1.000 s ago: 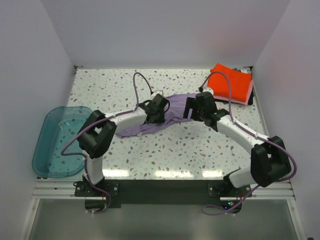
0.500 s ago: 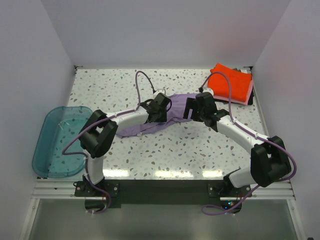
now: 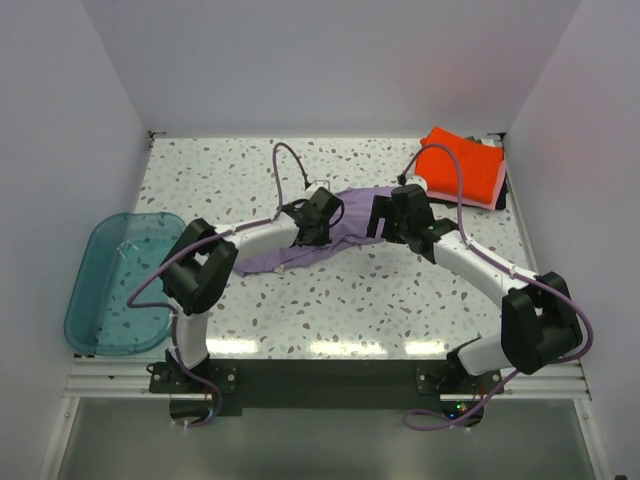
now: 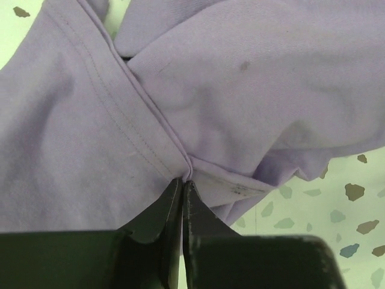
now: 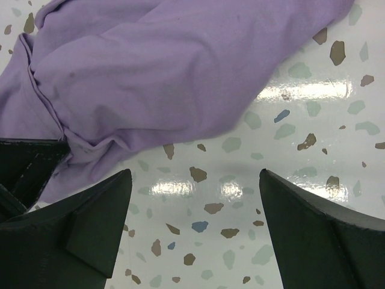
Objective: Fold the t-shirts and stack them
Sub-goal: Flatten the tshirt out
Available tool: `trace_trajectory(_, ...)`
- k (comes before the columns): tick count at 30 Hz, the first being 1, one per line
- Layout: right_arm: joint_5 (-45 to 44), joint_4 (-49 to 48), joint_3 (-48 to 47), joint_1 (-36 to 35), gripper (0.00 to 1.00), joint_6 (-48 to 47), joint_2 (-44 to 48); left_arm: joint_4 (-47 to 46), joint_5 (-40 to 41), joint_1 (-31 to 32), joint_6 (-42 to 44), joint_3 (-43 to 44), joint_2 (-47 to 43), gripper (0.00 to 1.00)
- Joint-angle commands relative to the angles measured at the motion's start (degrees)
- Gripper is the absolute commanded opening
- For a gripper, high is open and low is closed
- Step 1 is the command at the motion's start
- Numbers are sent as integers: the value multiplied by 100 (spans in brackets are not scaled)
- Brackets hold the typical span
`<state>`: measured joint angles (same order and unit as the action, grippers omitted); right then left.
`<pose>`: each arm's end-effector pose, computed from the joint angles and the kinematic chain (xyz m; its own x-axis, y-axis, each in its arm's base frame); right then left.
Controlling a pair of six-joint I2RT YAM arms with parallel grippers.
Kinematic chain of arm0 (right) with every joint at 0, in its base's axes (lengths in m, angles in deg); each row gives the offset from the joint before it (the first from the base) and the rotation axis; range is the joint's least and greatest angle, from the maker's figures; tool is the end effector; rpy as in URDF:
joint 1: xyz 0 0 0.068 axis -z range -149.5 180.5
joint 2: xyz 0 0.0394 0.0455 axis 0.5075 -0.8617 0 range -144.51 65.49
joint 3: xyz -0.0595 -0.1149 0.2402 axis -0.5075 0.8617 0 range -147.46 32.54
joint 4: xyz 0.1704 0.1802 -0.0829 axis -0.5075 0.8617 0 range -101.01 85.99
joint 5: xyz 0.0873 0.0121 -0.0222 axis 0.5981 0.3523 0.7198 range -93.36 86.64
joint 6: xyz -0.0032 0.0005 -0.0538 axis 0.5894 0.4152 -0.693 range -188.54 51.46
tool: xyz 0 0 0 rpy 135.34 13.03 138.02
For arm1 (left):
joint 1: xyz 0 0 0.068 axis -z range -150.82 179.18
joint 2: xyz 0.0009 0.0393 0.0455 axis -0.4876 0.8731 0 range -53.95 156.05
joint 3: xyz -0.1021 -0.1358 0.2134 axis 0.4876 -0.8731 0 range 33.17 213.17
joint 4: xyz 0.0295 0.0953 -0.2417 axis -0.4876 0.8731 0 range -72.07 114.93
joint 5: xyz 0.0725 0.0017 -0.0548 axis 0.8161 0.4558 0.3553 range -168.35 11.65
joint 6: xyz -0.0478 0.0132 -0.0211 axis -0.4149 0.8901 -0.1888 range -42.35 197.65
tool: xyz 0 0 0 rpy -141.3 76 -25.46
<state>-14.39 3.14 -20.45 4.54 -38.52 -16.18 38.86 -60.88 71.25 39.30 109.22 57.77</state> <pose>0.2775 0.1276 0.2358 -0.6811 0.2145 -0.7000 0.0430 0.9662 0.2543 0.3123 -0.2674 0.1745 -0.8064 -0.0694 -0.5872 0.0205 0.9892 -0.1450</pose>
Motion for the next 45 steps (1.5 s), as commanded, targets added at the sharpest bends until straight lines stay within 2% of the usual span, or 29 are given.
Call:
trace_trajectory(1, -145, -317, 43, 12, 90, 92, 63, 157, 230, 21, 38, -29, -519, 5)
trace_trajectory(2, -137, -325, 43, 12, 90, 100, 55, 218, 274, 21, 47, -38, -589, 0)
trace_trajectory(8, -75, -404, 35, 12, 90, 153, -68, 385, 406, -75, 12, -336, -1354, 0)
trace_trajectory(12, -66, -431, -53, 29, 90, 180, -226, 702, 704, -207, -190, -651, -2186, 0)
trace_trajectory(15, -75, -440, -167, 64, 90, 188, -367, 991, 950, -496, -410, -960, -3031, 0)
trace_trajectory(21, -49, -466, -361, 222, 90, 206, -675, 1387, 1003, -1787, -630, -2066, -4963, 0)
trace_trajectory(23, -40, -483, -405, 301, 90, 232, -762, 1528, 1038, -1964, -639, -2164, -5386, 0)
trace_trajectory(29, 144, -571, -510, 442, 89, 294, -1070, 2046, 1380, -2158, -832, -2156, -5775, 0)
trace_trajectory(35, 303, -686, -554, 433, 87, 338, -1360, 2161, 1504, -2264, -823, -2068, -5986, 0)
trace_trajectory(42, 48, -721, -721, 591, 84, 268, -1676, 2293, 1689, -2299, -569, -1393, -6057, 0)
trace_trajectory(45, -31, -782, -791, 627, 78, 285, -1835, 2354, 1724, -2299, -472, -1173, -5987, 0)
